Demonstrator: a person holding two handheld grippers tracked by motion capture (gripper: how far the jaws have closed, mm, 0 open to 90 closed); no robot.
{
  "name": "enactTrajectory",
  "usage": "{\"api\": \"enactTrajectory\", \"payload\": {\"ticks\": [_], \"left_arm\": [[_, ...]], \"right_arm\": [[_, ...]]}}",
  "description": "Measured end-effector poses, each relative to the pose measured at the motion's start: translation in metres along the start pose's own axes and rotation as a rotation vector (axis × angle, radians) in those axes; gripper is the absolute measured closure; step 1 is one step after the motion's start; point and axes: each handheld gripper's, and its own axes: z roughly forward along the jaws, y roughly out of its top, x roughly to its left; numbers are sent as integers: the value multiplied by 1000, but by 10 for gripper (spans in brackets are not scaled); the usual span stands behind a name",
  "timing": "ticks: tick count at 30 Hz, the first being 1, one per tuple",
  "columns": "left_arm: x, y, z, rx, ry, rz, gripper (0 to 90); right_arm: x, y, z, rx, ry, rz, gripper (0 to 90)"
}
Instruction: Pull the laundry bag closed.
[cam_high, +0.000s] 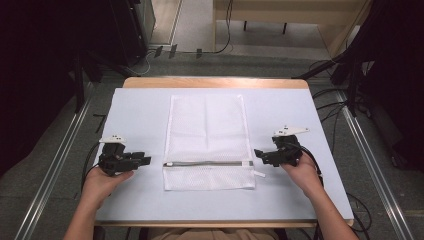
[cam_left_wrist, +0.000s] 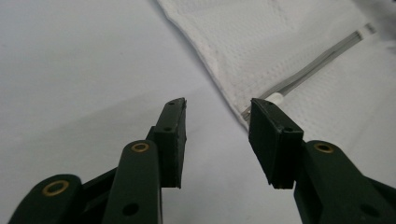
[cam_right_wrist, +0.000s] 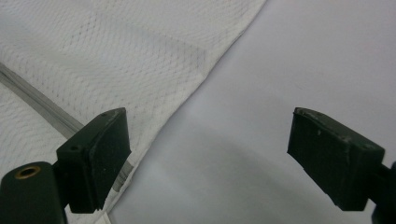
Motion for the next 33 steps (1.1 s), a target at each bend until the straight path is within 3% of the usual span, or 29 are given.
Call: {"api": "enactTrajectory", "payload": {"ticks": [3, 9, 13, 16, 33], "left_arm": [[3, 3, 0, 4, -8, -51, 483], [3, 4, 2, 14, 15, -15, 398], [4, 6, 3, 1, 16, -13, 360], [7, 9, 6, -2, 13, -27, 354], [5, 9, 9, 18, 19, -4, 341]], "right_arm": [[1, 0, 2, 1, -18, -7, 135], [1, -2, 0, 28, 3, -3, 135], [-2, -2, -2, 30, 19, 5, 141], [-2, 0, -3, 29, 5, -2, 166], [-2, 0, -2, 49, 15, -11, 230]]}}
